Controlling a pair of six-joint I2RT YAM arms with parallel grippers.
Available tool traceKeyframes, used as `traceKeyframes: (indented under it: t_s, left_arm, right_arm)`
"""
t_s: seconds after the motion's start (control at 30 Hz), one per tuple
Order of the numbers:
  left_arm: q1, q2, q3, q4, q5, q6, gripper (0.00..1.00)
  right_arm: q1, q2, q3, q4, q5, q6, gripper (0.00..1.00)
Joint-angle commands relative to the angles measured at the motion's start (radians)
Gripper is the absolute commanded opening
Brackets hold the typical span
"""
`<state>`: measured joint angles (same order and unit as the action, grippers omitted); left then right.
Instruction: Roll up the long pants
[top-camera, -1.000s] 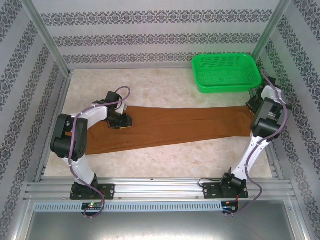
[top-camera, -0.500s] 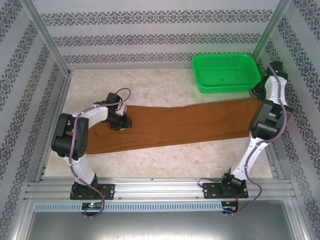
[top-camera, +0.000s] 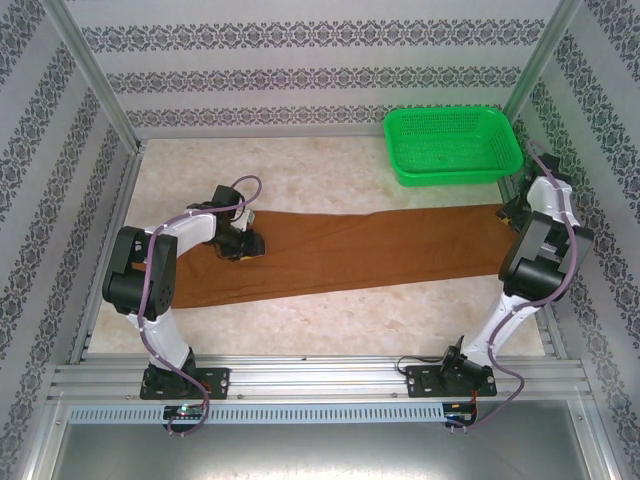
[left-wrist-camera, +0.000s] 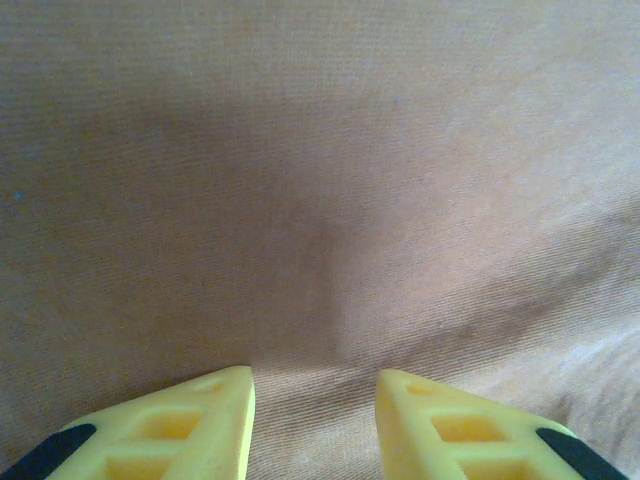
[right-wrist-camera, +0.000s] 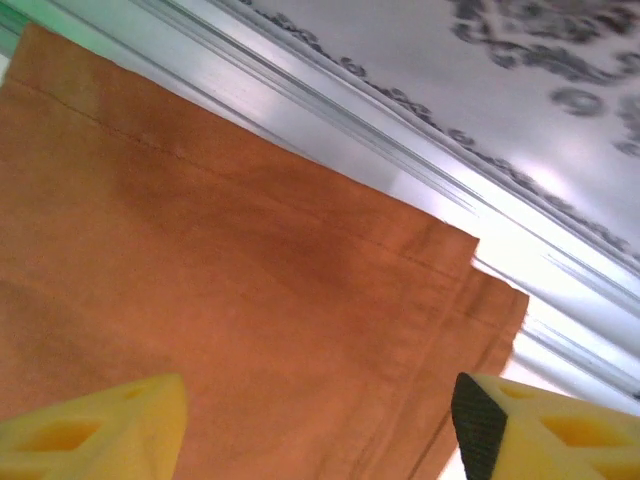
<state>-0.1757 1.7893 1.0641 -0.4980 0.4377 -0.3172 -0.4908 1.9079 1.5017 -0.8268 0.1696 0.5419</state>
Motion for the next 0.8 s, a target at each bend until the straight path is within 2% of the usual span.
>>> traceKeyframes:
  t_s: [0.0, 0.23, 0.47, 0.57, 0.77]
  left_arm:
    - [-0.004, 0.004, 0.01, 0.041, 0.042, 0.009, 0.37]
    - [-0.003, -0.008, 0.011, 0.032, 0.046, 0.012, 0.38]
    - [-0.005, 0.002, 0.011, 0.035, 0.059, 0.009, 0.38]
    - [-0.004, 0.004, 0.011, 0.036, 0.054, 0.009, 0.38]
    - [-0.005, -0.01, -0.004, 0.028, 0.042, 0.009, 0.37]
  right_arm:
    - [-0.008, -0.037, -0.043, 0.001, 0.016, -0.023, 0.74]
    - [-0.068, -0.004, -0.084, 0.0, 0.018, -0.033, 0.74]
    - [-0.184, 0.002, -0.197, 0.047, -0.06, -0.009, 0.75]
    - [-0.196, 0.013, -0.239, 0.085, -0.09, -0.001, 0.75]
    - [-0.205, 0.098, -0.213, 0.117, -0.143, 0.028, 0.76]
